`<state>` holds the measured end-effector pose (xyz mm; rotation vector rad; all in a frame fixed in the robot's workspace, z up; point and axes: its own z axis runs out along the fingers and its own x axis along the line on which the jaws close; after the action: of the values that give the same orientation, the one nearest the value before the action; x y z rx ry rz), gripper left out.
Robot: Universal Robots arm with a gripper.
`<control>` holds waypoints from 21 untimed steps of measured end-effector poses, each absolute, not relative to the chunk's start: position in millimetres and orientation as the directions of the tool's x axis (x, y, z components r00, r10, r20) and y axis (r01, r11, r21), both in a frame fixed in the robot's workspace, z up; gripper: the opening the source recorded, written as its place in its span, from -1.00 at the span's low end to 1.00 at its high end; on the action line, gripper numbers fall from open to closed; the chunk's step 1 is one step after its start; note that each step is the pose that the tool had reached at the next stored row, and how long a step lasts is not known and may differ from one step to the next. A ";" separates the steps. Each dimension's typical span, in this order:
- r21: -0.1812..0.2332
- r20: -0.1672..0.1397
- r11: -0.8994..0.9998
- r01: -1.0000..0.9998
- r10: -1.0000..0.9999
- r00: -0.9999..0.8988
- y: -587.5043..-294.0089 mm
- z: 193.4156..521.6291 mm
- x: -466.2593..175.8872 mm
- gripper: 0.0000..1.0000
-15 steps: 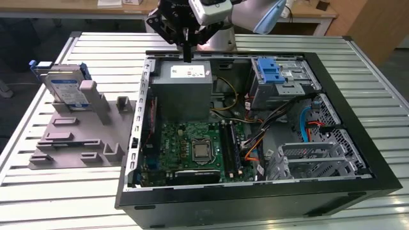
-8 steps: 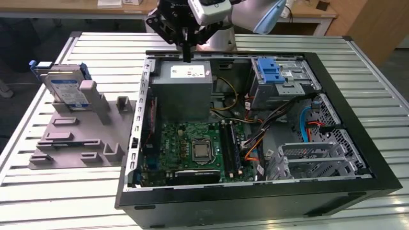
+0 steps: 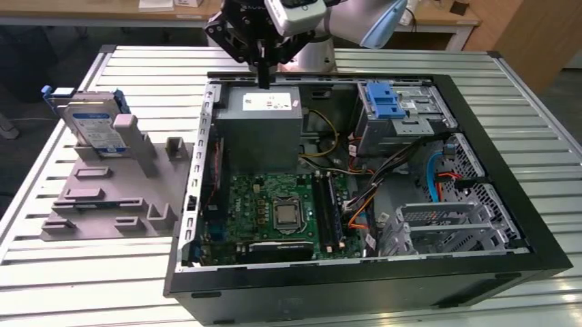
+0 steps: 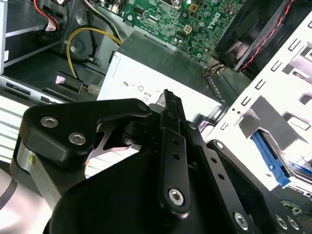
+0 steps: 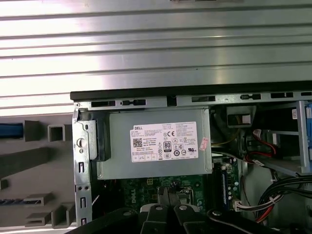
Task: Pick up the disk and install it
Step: 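Reach for the disk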
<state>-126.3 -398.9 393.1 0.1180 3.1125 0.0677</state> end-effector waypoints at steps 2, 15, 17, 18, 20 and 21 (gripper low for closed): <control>0.044 -0.024 0.996 0.075 0.076 -0.997 -398.9 393.1 -127.4 -0.79; 0.044 -0.024 0.996 0.075 0.076 -0.997 -398.9 392.2 -132.7 -0.79; 0.044 -0.024 0.996 0.075 0.076 -0.997 -398.9 392.0 -133.6 -0.79; 0.044 -0.024 0.996 0.075 0.076 -0.997 -398.9 392.0 -134.1 -0.79; 0.044 -0.024 0.996 0.075 0.076 -0.997 -398.9 391.8 -135.1 -0.79; 0.044 -0.024 0.996 0.075 0.076 -0.997 -398.9 391.7 -135.5 -0.79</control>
<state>-135.5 -398.9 391.7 0.1181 3.1128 0.0676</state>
